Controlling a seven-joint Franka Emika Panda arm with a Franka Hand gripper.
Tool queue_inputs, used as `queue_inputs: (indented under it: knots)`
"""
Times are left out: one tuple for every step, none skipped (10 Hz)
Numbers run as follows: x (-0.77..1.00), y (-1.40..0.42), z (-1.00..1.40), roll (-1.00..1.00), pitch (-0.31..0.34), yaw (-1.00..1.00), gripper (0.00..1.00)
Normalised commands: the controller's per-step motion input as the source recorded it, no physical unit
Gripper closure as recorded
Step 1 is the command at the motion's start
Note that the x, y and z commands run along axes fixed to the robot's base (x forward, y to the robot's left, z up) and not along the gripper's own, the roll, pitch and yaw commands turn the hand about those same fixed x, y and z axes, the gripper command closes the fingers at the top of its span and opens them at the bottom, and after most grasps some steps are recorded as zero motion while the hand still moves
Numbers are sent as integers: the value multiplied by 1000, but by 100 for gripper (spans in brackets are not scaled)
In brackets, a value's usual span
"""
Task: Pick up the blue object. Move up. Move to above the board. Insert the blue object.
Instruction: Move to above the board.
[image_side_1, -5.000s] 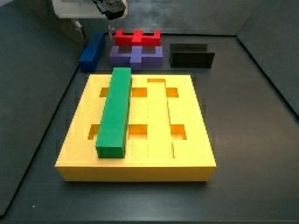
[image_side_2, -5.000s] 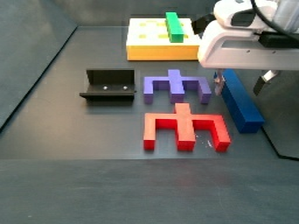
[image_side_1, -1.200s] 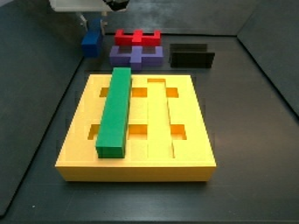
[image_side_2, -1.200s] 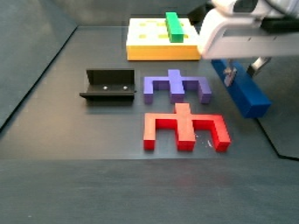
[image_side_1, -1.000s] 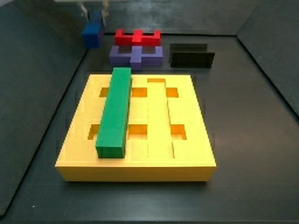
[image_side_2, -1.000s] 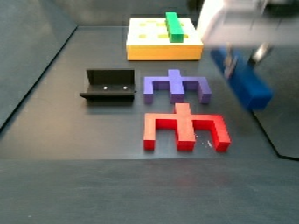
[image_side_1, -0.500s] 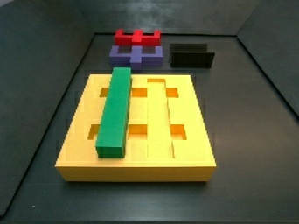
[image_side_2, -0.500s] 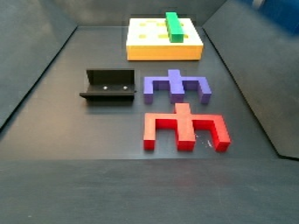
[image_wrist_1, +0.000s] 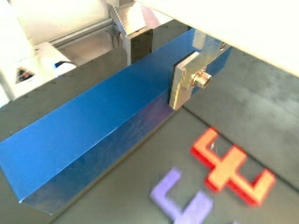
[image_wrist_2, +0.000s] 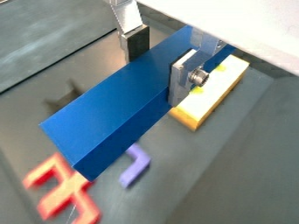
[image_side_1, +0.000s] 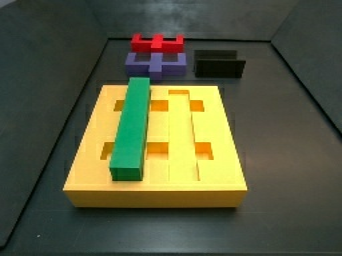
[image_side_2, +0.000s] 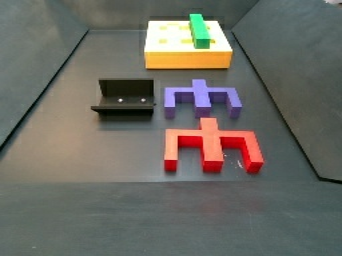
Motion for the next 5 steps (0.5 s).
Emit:
queue_inputs:
  knots:
    - [805, -1400, 184, -30, 264, -97, 100]
    - [799, -1400, 185, 2, 224, -58, 100]
    - [799, -1400, 186, 26, 193, -27, 100]
    - [832, -1400, 194, -16, 151, -7, 100]
    - [843, -1400, 199, -1, 145, 3, 100]
